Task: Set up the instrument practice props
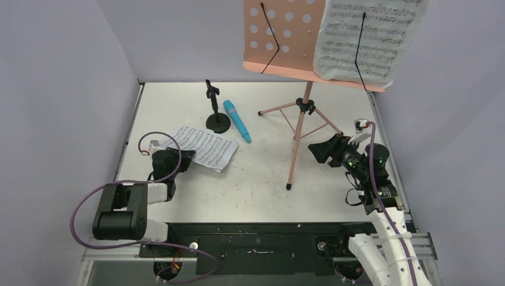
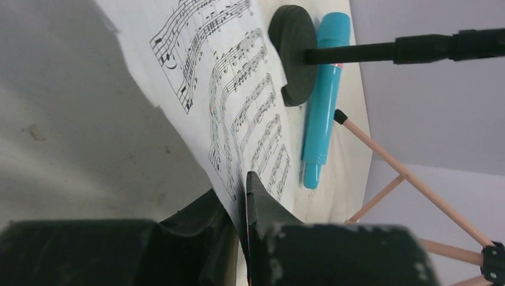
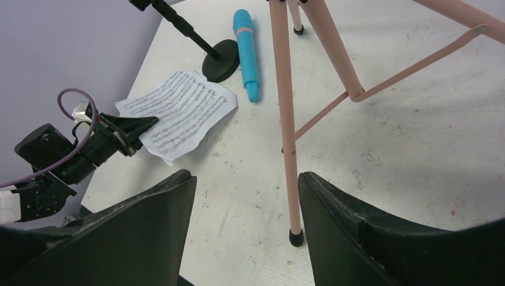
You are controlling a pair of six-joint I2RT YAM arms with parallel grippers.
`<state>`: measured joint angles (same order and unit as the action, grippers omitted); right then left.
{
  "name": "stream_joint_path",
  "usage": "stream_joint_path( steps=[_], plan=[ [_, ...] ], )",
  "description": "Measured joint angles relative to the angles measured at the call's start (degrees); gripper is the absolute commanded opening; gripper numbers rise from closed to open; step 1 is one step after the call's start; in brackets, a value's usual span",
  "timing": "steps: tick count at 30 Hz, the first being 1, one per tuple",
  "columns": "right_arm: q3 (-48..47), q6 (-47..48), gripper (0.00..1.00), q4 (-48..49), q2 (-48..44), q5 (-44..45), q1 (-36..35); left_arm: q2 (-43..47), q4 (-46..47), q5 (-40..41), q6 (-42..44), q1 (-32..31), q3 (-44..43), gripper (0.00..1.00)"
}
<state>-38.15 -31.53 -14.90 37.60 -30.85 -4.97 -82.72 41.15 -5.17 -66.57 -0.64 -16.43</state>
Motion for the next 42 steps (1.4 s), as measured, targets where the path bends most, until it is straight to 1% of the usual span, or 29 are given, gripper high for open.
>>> stream_joint_path(
  steps=[4,8,10,13,15,18,22,24,27,30,32,34,38,42],
  plan=[
    [0.0,0.0,0.64,0.0,0.0,0.0,0.0,5.9,-0.7,-1.5,2.2,-0.2,1.2,0.06],
    [0.0,0.0,0.64,0.0,0.0,0.0,0.0,14.7,-2.5,-2.8,5.5,-2.3,1.5,0.05],
    [0.0,0.0,0.64,0.1,0.0,0.0,0.0,19.4,-4.1,-3.1,7.5,-4.7,1.2,0.05],
    [0.0,-0.2,0.65,0.3,0.0,-0.1,0.0,25.1,-8.3,-3.5,10.9,-10.2,-0.9,0.04],
    [0.0,-0.2,0.66,0.8,0.1,-0.4,0.0,27.7,-9.7,-4.6,12.9,-13.5,-2.4,0.0],
    [0.0,-0.2,0.67,1.4,0.3,-1.1,0.0,29.9,-9.9,-7.7,15.4,-17.3,-5.0,0.0],
    [0.0,0.3,0.72,1.5,1.1,-1.7,0.0,29.7,-10.0,-13.8,18.1,-22.4,-9.9,0.0],
    [0.0,0.6,0.75,1.5,1.4,-2.0,0.0,29.3,-9.6,-16.5,19.6,-26.0,-12.4,0.0],
    [0.0,0.8,0.83,1.5,1.4,-2.7,0.0,28.9,-8.7,-19.8,22.7,-32.2,-14.9,0.0],
    [0.0,0.9,0.91,1.5,1.4,-3.3,0.0,28.0,-7.8,-22.0,25.5,-36.9,-15.3,0.0],
    [0.0,1.1,0.95,1.5,1.3,-3.5,0.0,26.2,-6.7,-22.6,26.8,-39.6,-14.8,0.0],
    [0.0,1.4,0.96,1.2,0.9,-3.5,0.0,24.1,-4.0,-22.5,27.2,-41.2,-12.4,0.0],
    [0.0,2.1,0.99,1.0,0.4,-3.5,0.0,17.5,-0.8,-21.8,27.1,-42.1,-5.3,0.0],
    [0.0,2.4,1.0,0.7,0.4,-3.5,0.0,9.3,-0.7,-20.7,27.1,-42.6,-2.7,0.0]
  ],
)
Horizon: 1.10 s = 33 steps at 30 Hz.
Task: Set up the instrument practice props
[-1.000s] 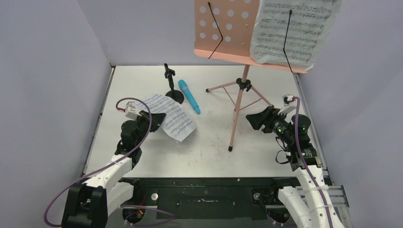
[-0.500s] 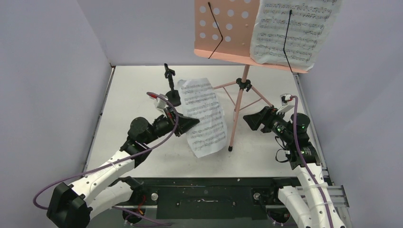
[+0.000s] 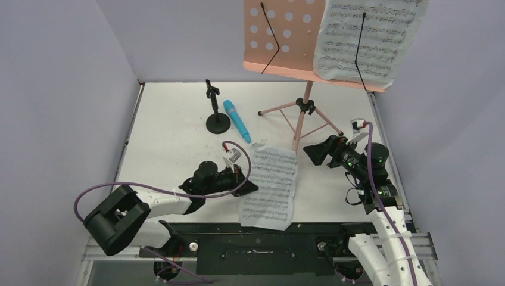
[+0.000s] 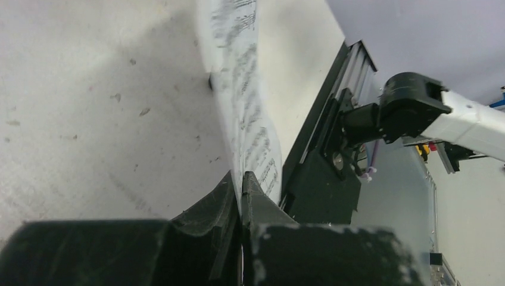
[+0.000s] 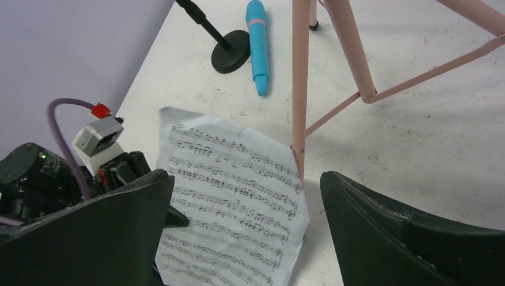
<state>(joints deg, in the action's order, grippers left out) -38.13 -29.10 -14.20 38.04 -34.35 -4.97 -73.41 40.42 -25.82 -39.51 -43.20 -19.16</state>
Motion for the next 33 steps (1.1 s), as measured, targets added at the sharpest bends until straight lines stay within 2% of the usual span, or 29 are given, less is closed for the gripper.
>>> stream_joint_path(
  steps=[4,6,13,20,25,33],
  plan=[
    [0.0,0.3,1.0,-0.1,0.1,0.0,0.0,-5.9,0.0,-0.5,0.2,-0.7,-0.9,0.0],
    [0.0,0.5,0.95,-0.2,0.2,0.0,0.0,-8.0,-1.0,-1.6,0.8,-1.1,-3.0,0.0],
    [0.0,1.7,0.93,-1.4,0.4,0.1,-0.2,-8.0,-7.1,-1.1,5.9,-2.9,-9.6,0.0],
    [0.0,2.9,0.9,-1.8,0.5,-0.8,-0.3,-0.3,-19.8,2.4,13.5,-4.2,-12.4,0.0],
    [0.0,4.4,0.9,-1.1,1.0,-5.0,-0.4,6.6,-29.4,4.9,19.3,-6.4,-17.4,0.0],
    [-1.9,5.8,0.9,0.9,0.9,-10.3,-0.4,13.5,-32.0,4.6,22.9,-9.0,-19.5,0.0]
  ],
)
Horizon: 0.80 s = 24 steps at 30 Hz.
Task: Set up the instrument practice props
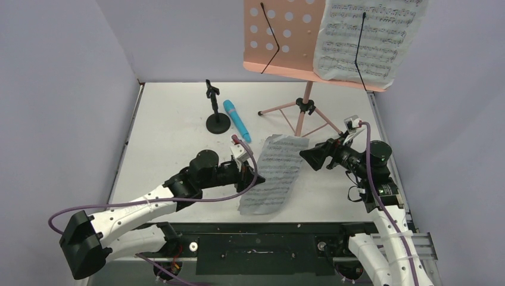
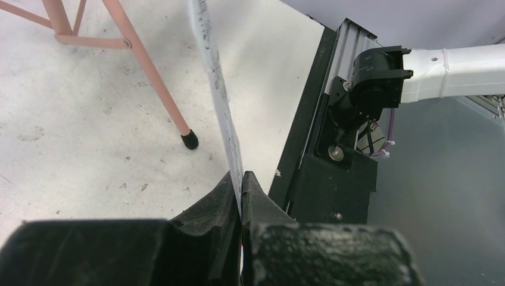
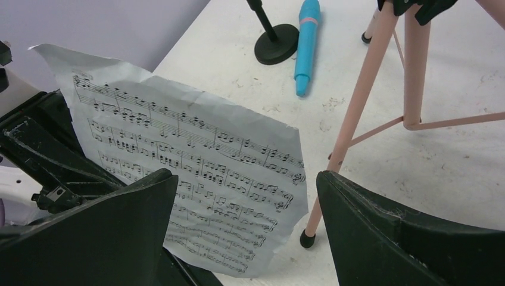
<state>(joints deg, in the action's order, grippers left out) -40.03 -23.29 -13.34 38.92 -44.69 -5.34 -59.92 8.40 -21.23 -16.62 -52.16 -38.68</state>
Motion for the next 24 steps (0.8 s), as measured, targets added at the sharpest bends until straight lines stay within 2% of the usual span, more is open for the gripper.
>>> stream_joint_path(
  steps=[6,12,19,24],
  plan=[
    [-0.3,-0.8,0.9,1.7,-0.8,-1.8,0.0,4.9,0.1,1.4,0.7,0.0,0.9,0.0],
    [4.4,-5.8,0.9,9.3,-2.3,-4.2,0.0,11.8,2.7,4.7,-1.2,0.0,4.2,0.0],
    [10.1,-13.7,0.9,20.7,-2.9,-8.4,-0.7,20.3,11.0,6.0,-6.2,0.0,8.8,0.0],
    [10.6,-17.1,0.9,27.8,-2.4,-10.2,-4.6,22.6,16.5,4.8,-9.5,0.0,9.5,0.0]
  ],
)
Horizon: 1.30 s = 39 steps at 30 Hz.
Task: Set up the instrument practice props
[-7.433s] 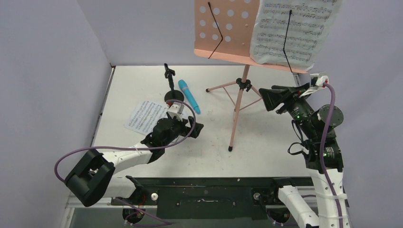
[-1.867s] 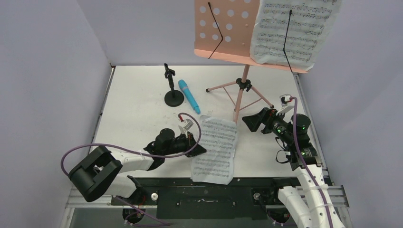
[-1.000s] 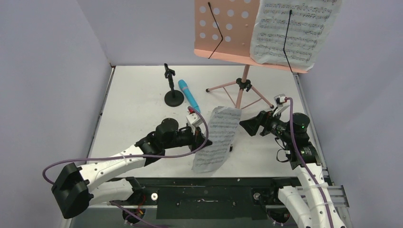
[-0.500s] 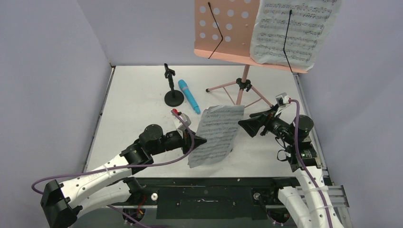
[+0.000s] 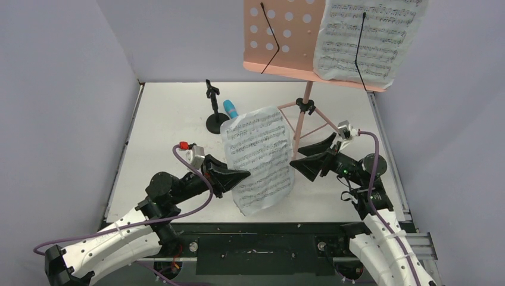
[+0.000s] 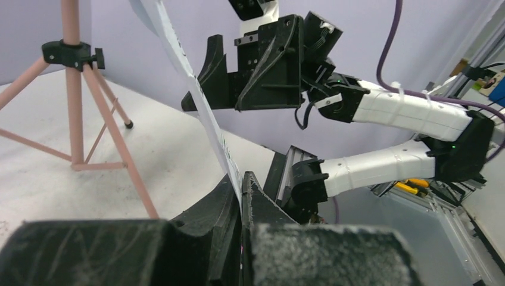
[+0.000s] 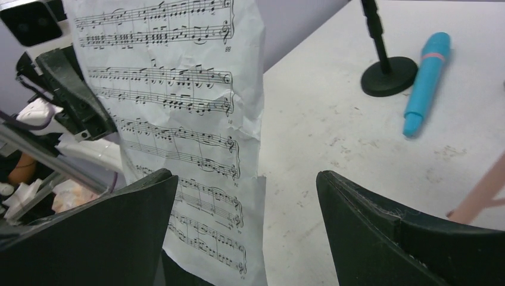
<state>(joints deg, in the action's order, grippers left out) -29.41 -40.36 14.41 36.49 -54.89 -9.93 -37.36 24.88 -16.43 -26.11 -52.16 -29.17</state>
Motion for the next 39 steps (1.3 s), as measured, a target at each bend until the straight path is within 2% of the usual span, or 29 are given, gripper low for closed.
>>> stream_joint_path(
  steps=[7,12,15,22,25,39],
  plan=[
    [0.0,-2.0,0.91,6.1,2.6,-0.6,-7.5,-0.2,2.0,-2.9,-2.2,0.0,-0.1,0.0],
    [0.0,-3.7,0.98,8.7,4.7,-0.7,-9.9,-0.4,3.1,-4.2,-3.4,0.0,-0.1,0.0],
    [0.0,-4.6,0.91,10.7,4.7,-0.8,-11.2,-0.4,3.4,-4.4,-3.6,0.0,-0.1,0.0],
    [-0.2,-4.4,0.57,11.6,4.8,-1.6,-13.8,-0.5,3.3,-4.5,-3.7,0.0,-0.1,0.0],
    [-0.4,-3.9,0.51,11.1,4.8,-2.0,-14.2,-0.5,3.2,-4.5,-3.7,0.0,-0.1,0.0],
    [-3.1,-1.1,0.45,7.2,3.1,-2.5,-15.0,0.5,-2.4,-1.3,-1.3,0.0,-0.1,0.0]
  ],
)
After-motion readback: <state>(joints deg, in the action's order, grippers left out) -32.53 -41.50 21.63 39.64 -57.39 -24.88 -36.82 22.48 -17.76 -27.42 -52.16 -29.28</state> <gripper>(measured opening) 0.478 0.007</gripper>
